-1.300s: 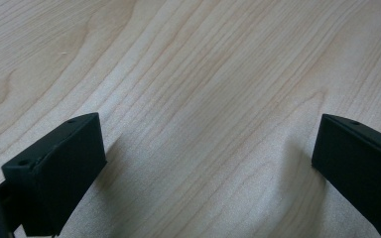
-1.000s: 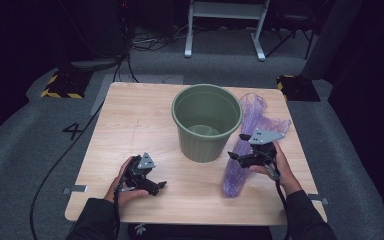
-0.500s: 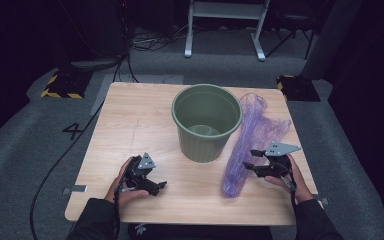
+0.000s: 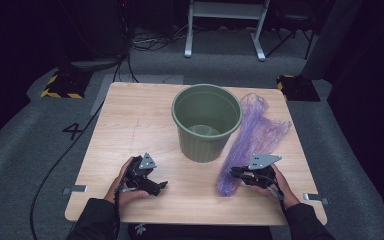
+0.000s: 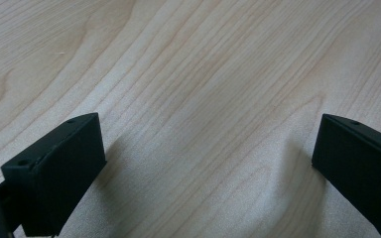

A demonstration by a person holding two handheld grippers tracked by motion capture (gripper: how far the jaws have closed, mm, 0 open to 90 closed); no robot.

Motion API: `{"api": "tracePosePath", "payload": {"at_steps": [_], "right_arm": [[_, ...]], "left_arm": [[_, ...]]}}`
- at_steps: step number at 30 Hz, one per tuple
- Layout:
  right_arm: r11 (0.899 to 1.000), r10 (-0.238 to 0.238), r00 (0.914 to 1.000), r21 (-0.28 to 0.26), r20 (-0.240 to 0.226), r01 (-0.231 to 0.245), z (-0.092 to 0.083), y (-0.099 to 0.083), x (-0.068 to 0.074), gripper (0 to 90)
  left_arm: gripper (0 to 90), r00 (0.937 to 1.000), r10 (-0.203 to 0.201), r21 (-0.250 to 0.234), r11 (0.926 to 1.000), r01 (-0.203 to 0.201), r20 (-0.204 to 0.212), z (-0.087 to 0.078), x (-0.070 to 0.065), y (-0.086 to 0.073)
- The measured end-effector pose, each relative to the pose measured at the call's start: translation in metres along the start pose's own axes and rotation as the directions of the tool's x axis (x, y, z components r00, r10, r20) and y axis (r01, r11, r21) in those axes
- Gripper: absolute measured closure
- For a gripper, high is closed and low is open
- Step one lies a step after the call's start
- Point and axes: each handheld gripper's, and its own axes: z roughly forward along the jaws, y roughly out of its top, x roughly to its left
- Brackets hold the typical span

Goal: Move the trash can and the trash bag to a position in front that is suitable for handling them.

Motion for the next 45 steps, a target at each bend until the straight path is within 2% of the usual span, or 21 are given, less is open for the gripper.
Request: {"api": "tracePosePath", "payload": {"at_steps": [6, 10, 15, 16, 17, 18, 19, 20, 23, 24, 26, 27, 28, 29, 31, 32, 33, 36, 39, 41, 45], "right_arm": [[0.999, 0.008, 1.0000, 0.034, 0.002, -0.008, 0.020, 0.007, 0.009, 77.6], [0.998, 0.003, 0.9997, 0.060, 0.026, -0.005, 0.034, 0.017, 0.016, 77.4], [0.999, 0.012, 0.9997, 0.046, 0.021, -0.013, 0.047, 0.026, 0.023, 74.9], [0.999, 0.010, 0.9996, 0.045, 0.025, -0.011, 0.051, 0.028, 0.024, 71.9], [0.999, 0.014, 0.9991, 0.049, 0.041, -0.016, 0.059, 0.032, 0.027, 61.4], [0.999, 0.014, 0.9991, 0.049, 0.041, -0.016, 0.059, 0.032, 0.027, 61.4], [0.999, 0.024, 0.9988, 0.047, 0.041, -0.026, 0.062, 0.033, 0.027, 55.9], [0.998, 0.026, 0.9987, 0.053, 0.044, -0.028, 0.063, 0.034, 0.029, 44.9], [0.999, 0.029, 0.9983, 0.037, 0.051, -0.031, 0.055, 0.035, 0.029, 33.3], [0.999, 0.029, 0.9983, 0.037, 0.051, -0.031, 0.055, 0.035, 0.029, 33.3], [0.999, 0.034, 0.9969, -0.007, 0.072, -0.034, 0.040, 0.036, 0.027, 27.4], [0.999, 0.031, 0.9964, -0.013, 0.079, -0.030, 0.034, 0.036, 0.027, 26.5], [0.999, 0.031, 0.9964, -0.013, 0.079, -0.030, 0.034, 0.036, 0.027, 26.5], [1.000, 0.021, 0.9938, -0.015, 0.109, -0.019, 0.025, 0.035, 0.028, 24.6], [1.000, 0.017, 0.9930, -0.017, 0.117, -0.015, 0.020, 0.035, 0.027, 23.7], [0.999, 0.032, 0.9908, -0.026, 0.131, -0.029, 0.012, 0.032, 0.024, 23.3], [0.999, 0.032, 0.9908, -0.026, 0.131, -0.029, 0.012, 0.032, 0.024, 23.3], [0.998, 0.055, 0.9884, -0.047, 0.142, -0.048, -0.003, 0.028, 0.017, 22.4], [0.998, 0.053, 0.9867, -0.051, 0.154, -0.046, -0.010, 0.026, 0.014, 22.7], [0.996, 0.074, 0.9811, -0.065, 0.179, -0.063, -0.021, 0.021, 0.006, 23.5], [0.995, 0.088, 0.9719, -0.070, 0.218, -0.074, -0.031, 0.015, -0.005, 24.2]], "left_arm": [[0.0, 1.0000, 0.001, 0.000, 1.0000, -0.001, 0.002, 0.000, 0.000, 0.000], [0.0, 1.0000, 0.003, 0.000, 1.0000, -0.003, 0.002, 0.000, 0.000, 0.000], [0.0, 1.0000, -0.007, 0.002, 1.0000, 0.007, -0.006, 0.001, -0.001, 0.001], [0.0, 0.9999, -0.011, -0.001, 0.9999, 0.011, -0.013, 0.001, -0.001, 0.001], [0.0, 0.9995, -0.022, -0.002, 0.9998, 0.022, -0.023, 0.002, -0.003, 0.002], [0.0, 0.9995, -0.022, -0.002, 0.9998, 0.022, -0.023, 0.002, -0.003, 0.002], [0.0, 0.9993, -0.026, 0.001, 0.9997, 0.026, -0.027, 0.003, -0.004, 0.003], [0.2, 0.9994, -0.021, 0.000, 0.9998, 0.021, -0.028, 0.002, -0.004, 0.003], [2.5, 0.9990, -0.029, 0.028, 0.9992, 0.030, -0.034, 0.000, -0.007, 0.006], [6.2, 0.9990, -0.029, 0.028, 0.9992, 0.030, -0.034, 0.000, -0.007, 0.006], [19.2, 0.9992, -0.030, 0.009, 0.9995, 0.031, -0.028, -0.002, -0.013, 0.009], [19.9, 0.9995, -0.025, 0.002, 0.9997, 0.025, -0.021, -0.003, -0.016, 0.011], [15.1, 0.9995, -0.025, 0.002, 0.9997, 0.025, -0.021, -0.003, -0.016, 0.011], [14.4, 1.0000, -0.003, -0.022, 0.9997, 0.003, 0.000, -0.005, -0.022, 0.015], [17.8, 0.9999, 0.012, -0.033, 0.9994, -0.012, 0.008, -0.006, -0.026, 0.018], [15.1, 0.9997, 0.021, -0.060, 0.9980, -0.020, 0.014, -0.009, -0.033, 0.024], [16.0, 0.9997, 0.021, -0.060, 0.9980, -0.020, 0.014, -0.009, -0.033, 0.024], [15.5, 0.9969, 0.054, -0.118, 0.9919, -0.047, 0.057, -0.013, -0.048, 0.037], [16.2, 0.9947, 0.069, -0.129, 0.9899, -0.059, 0.075, -0.012, -0.057, 0.044], [16.2, 0.9893, 0.112, -0.141, 0.9852, -0.098, 0.094, -0.006, -0.070, 0.054], [16.2, 0.9853, 0.132, -0.148, 0.9822, -0.116, 0.108, 0.001, -0.079, 0.060]]}}
